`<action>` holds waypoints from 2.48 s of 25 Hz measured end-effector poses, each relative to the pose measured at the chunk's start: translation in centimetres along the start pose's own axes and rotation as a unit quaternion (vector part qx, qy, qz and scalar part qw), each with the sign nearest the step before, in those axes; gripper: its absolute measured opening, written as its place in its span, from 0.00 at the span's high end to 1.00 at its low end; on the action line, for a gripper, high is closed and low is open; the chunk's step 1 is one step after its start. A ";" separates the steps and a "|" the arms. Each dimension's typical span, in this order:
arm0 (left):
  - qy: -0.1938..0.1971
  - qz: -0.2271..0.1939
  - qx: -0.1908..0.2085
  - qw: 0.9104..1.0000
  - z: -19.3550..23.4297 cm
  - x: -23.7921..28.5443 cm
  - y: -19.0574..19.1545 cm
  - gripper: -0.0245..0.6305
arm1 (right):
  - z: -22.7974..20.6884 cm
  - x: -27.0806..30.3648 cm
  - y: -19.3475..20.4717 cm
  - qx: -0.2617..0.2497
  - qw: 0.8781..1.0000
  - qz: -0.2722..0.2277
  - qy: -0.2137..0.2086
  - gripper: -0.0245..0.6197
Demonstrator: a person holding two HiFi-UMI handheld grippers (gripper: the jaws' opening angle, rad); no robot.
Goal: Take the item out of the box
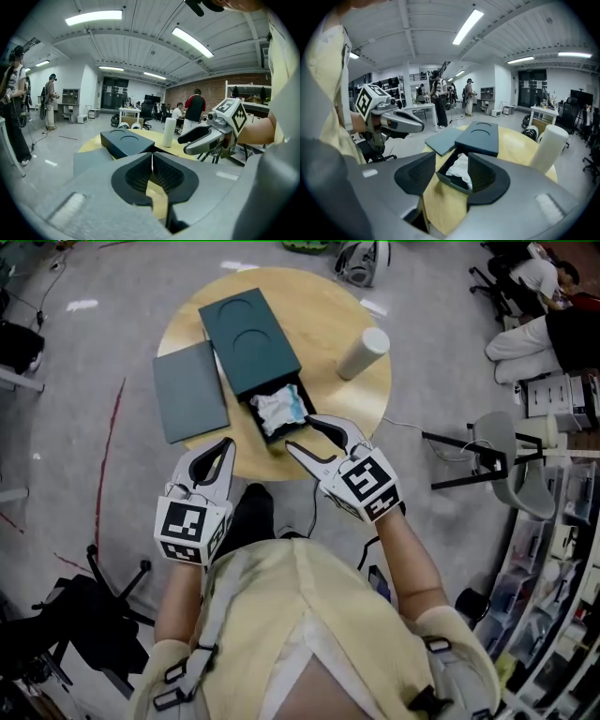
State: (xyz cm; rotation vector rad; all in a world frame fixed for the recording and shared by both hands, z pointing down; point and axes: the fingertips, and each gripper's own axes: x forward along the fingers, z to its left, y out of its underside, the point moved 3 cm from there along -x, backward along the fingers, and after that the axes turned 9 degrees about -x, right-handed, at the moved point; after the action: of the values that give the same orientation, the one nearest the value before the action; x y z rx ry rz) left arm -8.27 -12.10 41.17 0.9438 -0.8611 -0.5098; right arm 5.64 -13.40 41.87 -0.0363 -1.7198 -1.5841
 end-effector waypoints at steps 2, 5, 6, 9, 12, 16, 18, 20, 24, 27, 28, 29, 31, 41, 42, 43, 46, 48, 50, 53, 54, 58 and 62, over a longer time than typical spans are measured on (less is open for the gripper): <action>0.003 0.005 -0.006 1.000 1.0 0.8 -0.1 0.95 | -0.6 1.5 0.2 -0.009 1.000 0.015 -0.009 0.64; 0.005 0.011 -0.015 1.000 2.5 2.0 -0.3 0.95 | -1.5 3.6 0.6 -0.028 0.998 0.042 -0.028 0.64; 0.006 0.014 -0.018 1.000 2.9 2.3 -0.3 0.95 | -1.8 4.3 0.7 -0.036 0.997 0.051 -0.033 0.64; 0.006 0.021 -0.026 0.999 4.0 3.1 -0.2 0.95 | -2.6 6.0 1.1 -0.061 0.994 0.079 -0.048 0.64; 0.005 0.029 -0.033 0.999 5.0 4.0 0.1 0.95 | -3.0 7.4 1.9 -0.073 0.989 0.110 -0.061 0.63; 0.005 0.035 -0.041 0.999 6.2 4.9 0.0 0.95 | -3.3 9.1 2.4 -0.098 0.982 0.140 -0.079 0.62; 0.005 0.038 -0.045 0.998 6.8 5.2 0.1 0.95 | -3.3 9.9 2.8 -0.116 0.977 0.155 -0.085 0.61; 0.005 0.041 -0.048 0.998 7.2 5.6 0.2 0.95 | -3.2 10.5 3.1 -0.134 0.972 0.170 -0.092 0.61; 0.008 0.047 -0.054 0.997 7.8 6.3 0.5 0.95 | -3.2 11.4 4.0 -0.166 0.959 0.203 -0.106 0.59; 0.013 0.051 -0.054 0.997 8.2 6.9 0.6 0.95 | -3.3 11.9 4.7 -0.180 0.950 0.229 -0.116 0.57; 0.014 0.053 -0.054 0.997 8.3 7.0 0.6 0.95 | -3.3 12.0 4.9 -0.185 0.946 0.237 -0.117 0.56; 0.016 0.054 -0.054 0.997 8.4 7.2 0.6 0.95 | -3.3 12.1 5.0 -0.192 0.943 0.246 -0.118 0.56; 0.019 0.056 -0.054 0.997 8.6 7.4 0.6 0.95 | -3.3 12.4 5.3 -0.210 0.934 0.264 -0.118 0.56; 0.039 0.061 -0.055 0.996 9.5 8.2 0.6 0.95 | -2.5 13.5 6.0 -0.239 0.909 0.320 -0.121 0.56; 0.041 0.063 -0.055 0.996 9.6 8.2 0.6 0.95 | -2.4 13.6 6.1 -0.237 0.909 0.322 -0.121 0.56; 0.042 0.064 -0.055 0.996 9.6 8.3 0.6 0.95 | -2.4 13.6 6.1 -0.236 0.908 0.324 -0.122 0.57; 0.043 0.069 -0.054 0.995 9.5 8.6 0.7 0.95 | -2.3 13.6 6.3 -0.239 0.905 0.329 -0.125 0.59; 0.041 0.073 -0.054 0.995 9.3 8.8 0.7 0.95 | -2.2 13.6 6.5 -0.237 0.905 0.330 -0.128 0.62; 0.044 0.072 -0.054 0.995 9.1 8.8 0.9 0.95 | -2.0 13.6 6.5 -0.233 0.907 0.327 -0.129 0.65; 0.043 0.065 -0.054 0.996 8.5 8.5 0.8 0.95 | -1.7 13.3 6.5 -0.222 0.914 0.316 -0.126 0.70; 0.041 0.063 -0.054 0.996 8.2 8.4 0.7 0.95 | -1.7 13.1 6.6 -0.220 0.916 0.312 -0.125 0.72; 0.032 0.058 -0.049 0.997 7.2 7.9 0.6 0.95 | -2.1 12.4 6.6 -0.226 0.921 0.295 -0.112 0.80; 0.016 0.046 -0.051 0.997 6.6 6.9 0.2 0.95 | -2.0 11.8 6.3 -0.242 0.924 0.279 -0.097 0.88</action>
State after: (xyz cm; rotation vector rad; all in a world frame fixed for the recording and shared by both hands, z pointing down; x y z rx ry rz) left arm -9.74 -20.11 46.15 0.8123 -0.8381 -0.4538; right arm 1.69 -19.26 53.35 -0.8775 -1.2495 -1.5446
